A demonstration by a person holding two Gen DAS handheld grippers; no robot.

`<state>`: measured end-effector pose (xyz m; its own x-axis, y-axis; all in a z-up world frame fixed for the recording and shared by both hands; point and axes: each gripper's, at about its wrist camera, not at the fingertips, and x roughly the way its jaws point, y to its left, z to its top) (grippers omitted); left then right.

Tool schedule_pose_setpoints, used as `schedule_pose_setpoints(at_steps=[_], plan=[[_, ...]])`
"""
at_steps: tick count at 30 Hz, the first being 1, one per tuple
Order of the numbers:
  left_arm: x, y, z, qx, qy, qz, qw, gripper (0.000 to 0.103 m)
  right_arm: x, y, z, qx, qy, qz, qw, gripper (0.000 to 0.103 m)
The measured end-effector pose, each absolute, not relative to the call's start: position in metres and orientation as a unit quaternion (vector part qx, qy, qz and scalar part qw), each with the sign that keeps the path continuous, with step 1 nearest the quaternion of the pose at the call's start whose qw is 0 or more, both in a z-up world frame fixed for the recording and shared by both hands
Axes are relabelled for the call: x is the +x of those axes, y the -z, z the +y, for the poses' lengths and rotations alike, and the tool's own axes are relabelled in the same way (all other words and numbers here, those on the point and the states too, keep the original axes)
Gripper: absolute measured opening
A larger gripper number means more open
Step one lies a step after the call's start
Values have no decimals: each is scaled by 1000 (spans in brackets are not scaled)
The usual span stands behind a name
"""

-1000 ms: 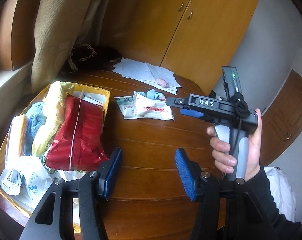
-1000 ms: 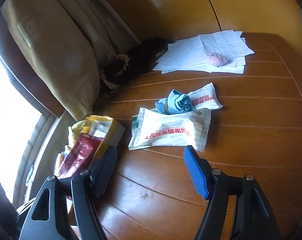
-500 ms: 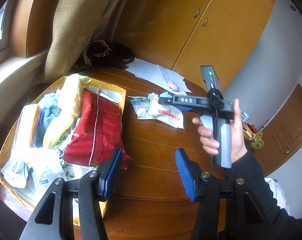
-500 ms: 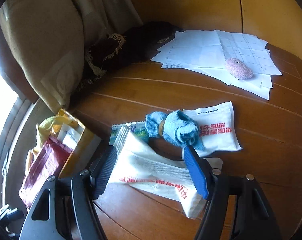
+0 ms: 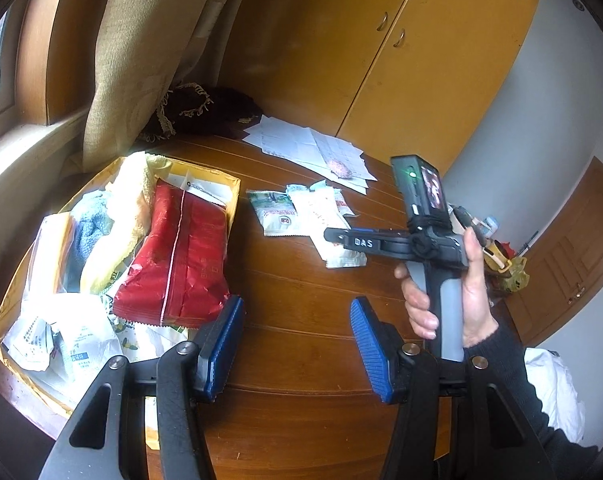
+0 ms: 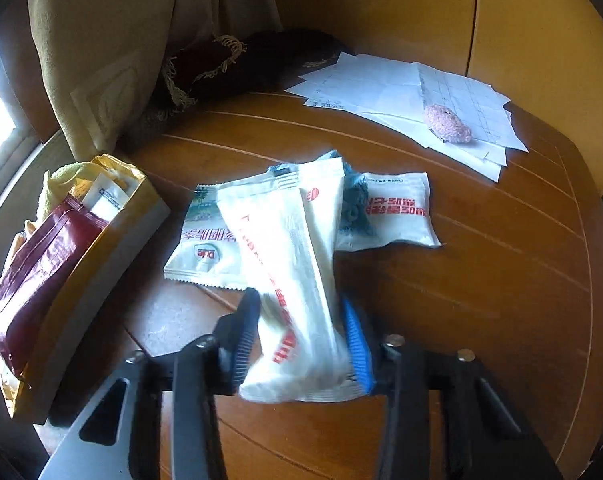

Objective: Organize soft objects
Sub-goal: 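Lift the white red-lettered packet with right tool while left tool hovers over the landscape packet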

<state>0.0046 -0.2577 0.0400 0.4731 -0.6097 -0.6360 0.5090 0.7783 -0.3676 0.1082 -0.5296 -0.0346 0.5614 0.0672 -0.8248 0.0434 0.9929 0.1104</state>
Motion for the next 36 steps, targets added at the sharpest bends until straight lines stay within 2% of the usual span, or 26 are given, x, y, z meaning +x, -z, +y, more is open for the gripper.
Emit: schedule_pose_setpoints(at_steps=[4,11,19,23,31,32,34,36], plan=[[6,-39,-269,-55,322,405,854,58,91,34,-532,87,-10,460,884,23],[30,-37,-308,-24,311,427,849,58,74,29,-559,172,-16,422,890,22],[93,-18,-397,36,262,477,838,58,53,21,-592,289,0,364,886,22],[133,-3,-421,37,228,505,832,58,44,19,-601,312,18,344,885,22],[189,25,-445,29,174,534,827,59,46,24,-604,332,-12,354,874,22],[194,28,-448,25,176,538,824,60,46,24,-603,330,-12,354,875,22],[199,34,-452,34,166,538,826,70,44,23,-605,329,-5,349,877,22],[201,38,-457,47,157,540,825,73,43,25,-608,337,-2,348,875,22]])
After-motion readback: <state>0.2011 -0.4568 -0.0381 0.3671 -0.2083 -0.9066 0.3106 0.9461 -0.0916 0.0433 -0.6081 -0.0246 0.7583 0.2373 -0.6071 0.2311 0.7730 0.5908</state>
